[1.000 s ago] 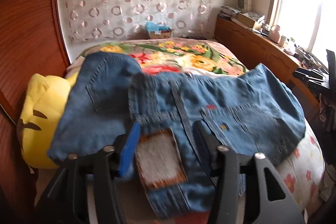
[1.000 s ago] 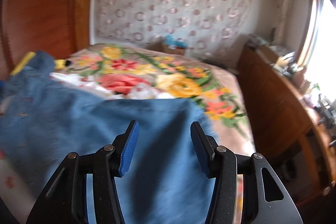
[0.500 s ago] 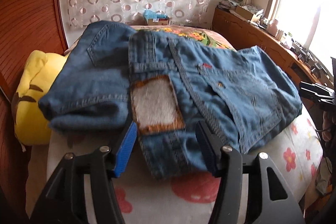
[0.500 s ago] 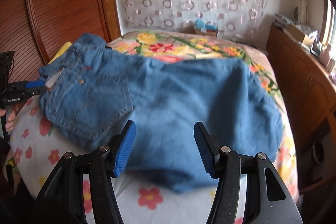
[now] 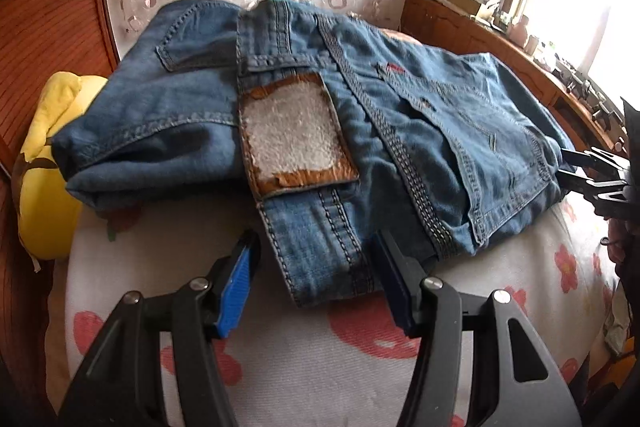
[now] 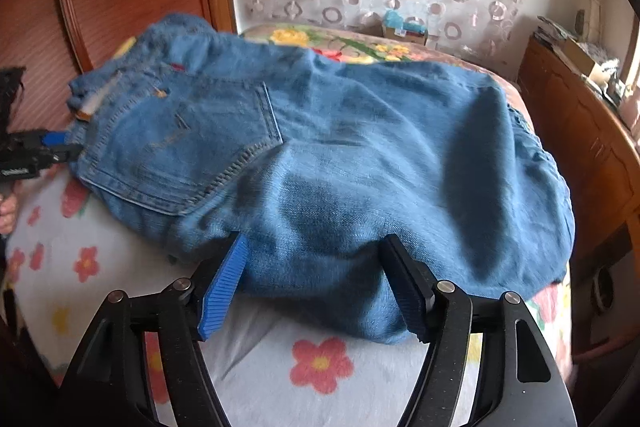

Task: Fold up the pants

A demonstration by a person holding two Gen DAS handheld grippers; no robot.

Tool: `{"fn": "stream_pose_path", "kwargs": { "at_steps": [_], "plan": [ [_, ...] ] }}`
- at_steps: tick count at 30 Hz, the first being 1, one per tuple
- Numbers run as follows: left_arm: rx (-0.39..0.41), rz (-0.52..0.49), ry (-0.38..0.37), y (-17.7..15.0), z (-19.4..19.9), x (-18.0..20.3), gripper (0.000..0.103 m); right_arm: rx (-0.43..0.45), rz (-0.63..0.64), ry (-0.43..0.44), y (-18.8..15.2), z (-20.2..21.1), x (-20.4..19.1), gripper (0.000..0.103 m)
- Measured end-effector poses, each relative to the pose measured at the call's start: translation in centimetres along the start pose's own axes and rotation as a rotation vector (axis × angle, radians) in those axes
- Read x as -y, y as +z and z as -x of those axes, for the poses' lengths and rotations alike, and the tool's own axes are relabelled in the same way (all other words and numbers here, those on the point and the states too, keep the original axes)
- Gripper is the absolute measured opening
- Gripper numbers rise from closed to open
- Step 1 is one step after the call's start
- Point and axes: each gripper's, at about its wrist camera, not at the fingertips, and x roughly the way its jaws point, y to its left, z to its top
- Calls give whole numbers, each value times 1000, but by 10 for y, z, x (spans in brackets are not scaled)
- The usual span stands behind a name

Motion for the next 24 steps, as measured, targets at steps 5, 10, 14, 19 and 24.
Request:
{"fn": "stream_pose_path", "kwargs": {
  "at_steps": [5, 10, 14, 19, 24],
  "plan": [
    [-13, -1, -3, -2, -6, 0, 57, -32, 40, -35, -3, -17, -3, 72],
    [-10, -2, 0, -2, -7, 2, 57, -15, 40, -34, -6, -18, 0, 74],
    [0, -6, 3, -2, -6, 5, 57, -13, 38, -32, -7, -18, 1, 74],
    [14, -19, -16, 2, -4, 9, 41, -7, 40, -30, -8, -15, 0, 62],
    [31, -11, -26, 6, 0, 4, 16, 6, 62, -45, -10, -12, -6, 38]
  ]
}}
